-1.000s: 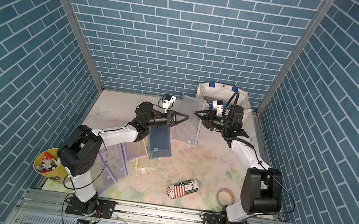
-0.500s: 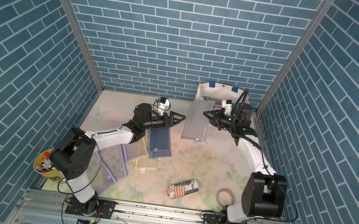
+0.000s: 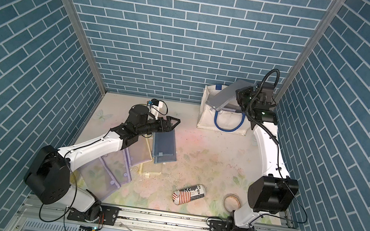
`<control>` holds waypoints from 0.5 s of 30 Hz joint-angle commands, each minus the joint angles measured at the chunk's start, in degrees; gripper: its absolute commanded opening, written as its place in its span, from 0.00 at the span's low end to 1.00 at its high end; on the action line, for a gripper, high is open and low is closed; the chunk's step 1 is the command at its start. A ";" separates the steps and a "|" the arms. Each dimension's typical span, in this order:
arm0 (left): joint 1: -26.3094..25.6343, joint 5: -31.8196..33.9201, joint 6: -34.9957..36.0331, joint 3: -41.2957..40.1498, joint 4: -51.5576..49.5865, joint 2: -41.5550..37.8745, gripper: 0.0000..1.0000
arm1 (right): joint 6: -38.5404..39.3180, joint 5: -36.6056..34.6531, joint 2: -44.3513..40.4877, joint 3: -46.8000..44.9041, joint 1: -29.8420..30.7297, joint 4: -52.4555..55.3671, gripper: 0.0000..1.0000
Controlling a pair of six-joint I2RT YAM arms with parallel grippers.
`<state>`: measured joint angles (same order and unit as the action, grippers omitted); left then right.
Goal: Put the pencil pouch into the canvas bag
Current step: Pick up the pencil pouch from the center of the board, then place the pencil pouch in the canvas bag.
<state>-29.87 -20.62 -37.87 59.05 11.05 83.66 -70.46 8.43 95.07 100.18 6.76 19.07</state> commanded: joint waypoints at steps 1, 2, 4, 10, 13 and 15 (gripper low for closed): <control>0.25 2.13 4.79 -1.30 -4.80 -1.46 0.99 | -6.11 -14.87 2.83 3.81 1.39 4.13 0.00; 0.20 2.04 5.05 -1.32 -5.27 -1.61 0.99 | -7.59 -16.15 3.23 3.46 1.39 3.34 0.00; 0.40 1.52 5.05 -1.48 -6.12 -1.39 0.99 | -11.62 -18.57 4.07 1.44 1.25 0.01 0.00; 0.42 0.84 3.33 -4.61 -2.85 -3.44 0.99 | -16.61 -22.78 8.87 2.63 1.24 -2.56 0.00; 0.42 1.01 3.68 -5.37 -2.62 -4.51 0.99 | -18.11 -24.13 9.95 1.54 1.28 -3.55 0.00; 0.51 1.06 3.92 -5.78 -2.39 -5.27 0.99 | -18.92 -24.67 10.84 0.85 1.26 -4.22 0.00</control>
<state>-29.74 -19.70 -34.94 53.87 7.40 80.75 -84.77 -12.27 105.34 101.34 8.08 17.72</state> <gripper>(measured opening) 0.994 0.054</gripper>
